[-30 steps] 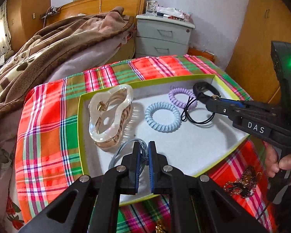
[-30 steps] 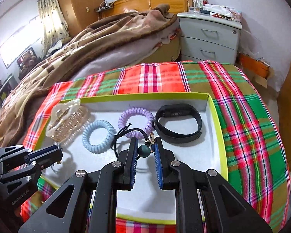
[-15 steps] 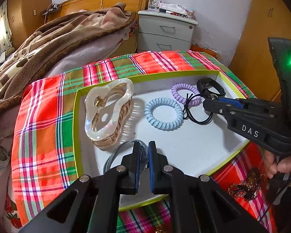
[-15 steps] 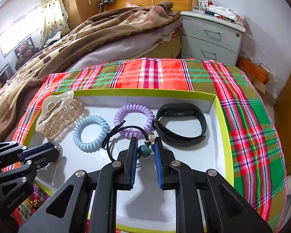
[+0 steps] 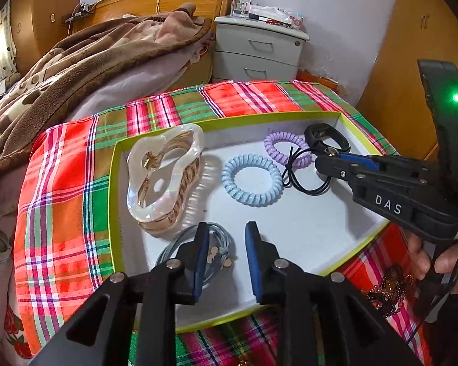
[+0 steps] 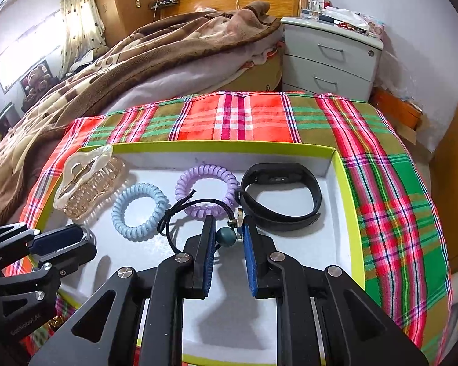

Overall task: Organize jewelry
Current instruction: 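Open both grippers to drop the cable and cord bracelet into the box, then grasp the gold hair clip with the left gripper while the right grasps the gold ring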

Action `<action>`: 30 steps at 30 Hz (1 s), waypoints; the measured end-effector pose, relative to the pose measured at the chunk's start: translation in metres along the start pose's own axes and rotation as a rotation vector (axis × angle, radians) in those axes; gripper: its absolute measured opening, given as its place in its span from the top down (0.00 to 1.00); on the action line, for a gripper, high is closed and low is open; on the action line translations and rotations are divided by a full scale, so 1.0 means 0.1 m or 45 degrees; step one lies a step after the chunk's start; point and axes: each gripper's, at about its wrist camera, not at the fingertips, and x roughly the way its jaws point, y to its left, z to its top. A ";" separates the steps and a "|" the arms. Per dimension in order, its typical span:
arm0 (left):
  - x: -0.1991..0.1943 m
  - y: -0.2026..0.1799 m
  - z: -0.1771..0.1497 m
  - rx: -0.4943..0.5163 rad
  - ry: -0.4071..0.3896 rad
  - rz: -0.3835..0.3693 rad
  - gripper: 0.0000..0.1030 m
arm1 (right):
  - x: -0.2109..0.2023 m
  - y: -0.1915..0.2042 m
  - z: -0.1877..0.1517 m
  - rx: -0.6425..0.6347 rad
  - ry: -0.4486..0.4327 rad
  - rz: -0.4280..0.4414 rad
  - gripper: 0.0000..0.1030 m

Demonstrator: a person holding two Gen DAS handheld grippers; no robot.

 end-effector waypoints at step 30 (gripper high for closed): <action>-0.71 -0.03 -0.30 -0.075 -0.134 -0.043 0.59 | -0.92 -0.42 -0.57 0.047 -0.130 0.173 0.68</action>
